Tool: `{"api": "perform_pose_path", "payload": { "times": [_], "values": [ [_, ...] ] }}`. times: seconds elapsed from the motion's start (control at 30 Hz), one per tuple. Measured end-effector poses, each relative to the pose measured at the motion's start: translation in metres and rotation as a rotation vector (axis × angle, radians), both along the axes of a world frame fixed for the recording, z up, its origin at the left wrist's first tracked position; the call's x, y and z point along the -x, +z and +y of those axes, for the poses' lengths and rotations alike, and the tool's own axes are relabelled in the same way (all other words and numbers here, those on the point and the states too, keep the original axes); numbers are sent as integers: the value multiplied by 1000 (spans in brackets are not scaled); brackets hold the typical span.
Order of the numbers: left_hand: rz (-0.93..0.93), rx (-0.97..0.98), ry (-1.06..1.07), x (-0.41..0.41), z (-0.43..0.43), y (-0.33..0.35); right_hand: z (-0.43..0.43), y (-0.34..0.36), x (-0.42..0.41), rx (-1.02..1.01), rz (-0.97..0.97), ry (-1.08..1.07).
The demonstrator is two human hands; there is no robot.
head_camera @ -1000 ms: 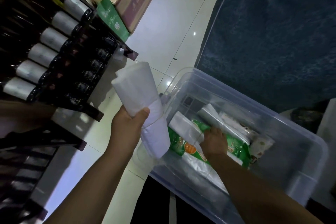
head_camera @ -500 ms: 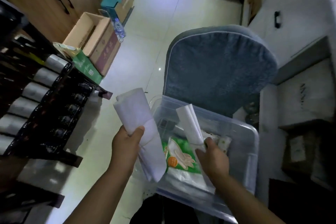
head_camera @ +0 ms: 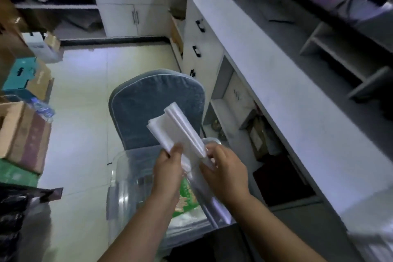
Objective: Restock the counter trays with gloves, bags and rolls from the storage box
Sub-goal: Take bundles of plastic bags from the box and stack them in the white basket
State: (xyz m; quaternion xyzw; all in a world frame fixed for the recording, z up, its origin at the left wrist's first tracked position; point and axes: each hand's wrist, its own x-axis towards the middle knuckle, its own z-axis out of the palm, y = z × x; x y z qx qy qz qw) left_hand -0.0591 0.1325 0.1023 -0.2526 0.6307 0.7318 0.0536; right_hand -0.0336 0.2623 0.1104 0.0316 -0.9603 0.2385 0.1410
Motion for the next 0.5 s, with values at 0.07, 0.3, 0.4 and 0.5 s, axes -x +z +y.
{"api": "perform_pose_path", "payload": {
  "times": [0.07,0.3,0.4,0.5],
  "values": [
    [0,-45,-68,0,25,10,20,11,-14,1,32,20],
    [55,-117,-325,-19,113,46,107,51,-54,160,104,-152],
    [130,-127,-409,-31,157,69,145,70,-74,397,96,-326],
    [196,-162,-456,-46,205,99,187,98,-98,653,-25,-401]
  ]
}}
